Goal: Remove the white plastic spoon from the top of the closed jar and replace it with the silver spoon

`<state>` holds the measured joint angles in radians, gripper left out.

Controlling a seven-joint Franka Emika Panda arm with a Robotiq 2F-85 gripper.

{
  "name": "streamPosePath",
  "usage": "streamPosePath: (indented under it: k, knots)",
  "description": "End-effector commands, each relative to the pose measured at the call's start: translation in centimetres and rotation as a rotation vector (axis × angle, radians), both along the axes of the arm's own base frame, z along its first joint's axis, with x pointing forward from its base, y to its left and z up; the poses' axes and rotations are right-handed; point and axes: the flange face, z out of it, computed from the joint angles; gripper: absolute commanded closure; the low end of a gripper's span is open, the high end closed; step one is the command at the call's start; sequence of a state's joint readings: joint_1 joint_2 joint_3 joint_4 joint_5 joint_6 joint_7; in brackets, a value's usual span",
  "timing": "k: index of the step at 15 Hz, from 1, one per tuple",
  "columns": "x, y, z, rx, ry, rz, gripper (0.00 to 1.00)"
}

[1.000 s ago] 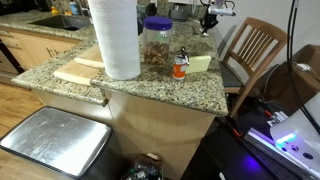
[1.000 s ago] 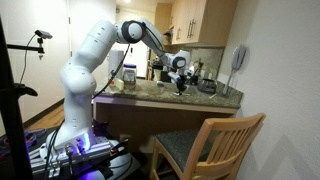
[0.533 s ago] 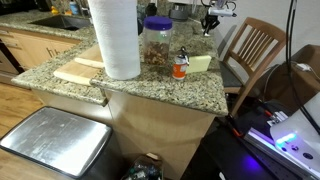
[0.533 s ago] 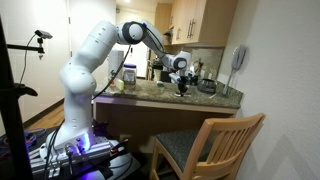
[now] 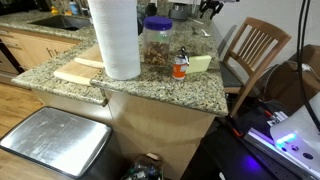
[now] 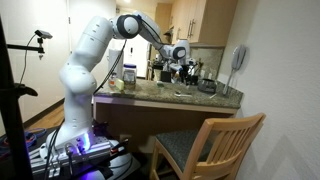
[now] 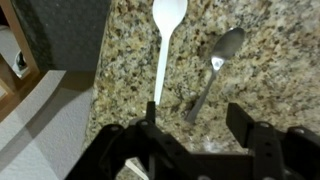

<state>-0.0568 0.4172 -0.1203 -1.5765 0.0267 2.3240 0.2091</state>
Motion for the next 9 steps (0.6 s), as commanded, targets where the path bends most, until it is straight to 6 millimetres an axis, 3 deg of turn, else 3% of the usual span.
streamPosePath:
  k: [1, 2, 4, 9]
  knots:
    - [-0.2, 0.5, 1.6, -0.004, -0.02, 0.021, 0.01]
    - [-0.3, 0.9, 2.7, -0.003, -0.032, 0.028, 0.13]
    - [-0.3, 0.9, 2.7, -0.002, -0.031, 0.026, 0.0]
    - [2.4, 2.4, -1.0, 0.074, -0.043, -0.04, 0.0]
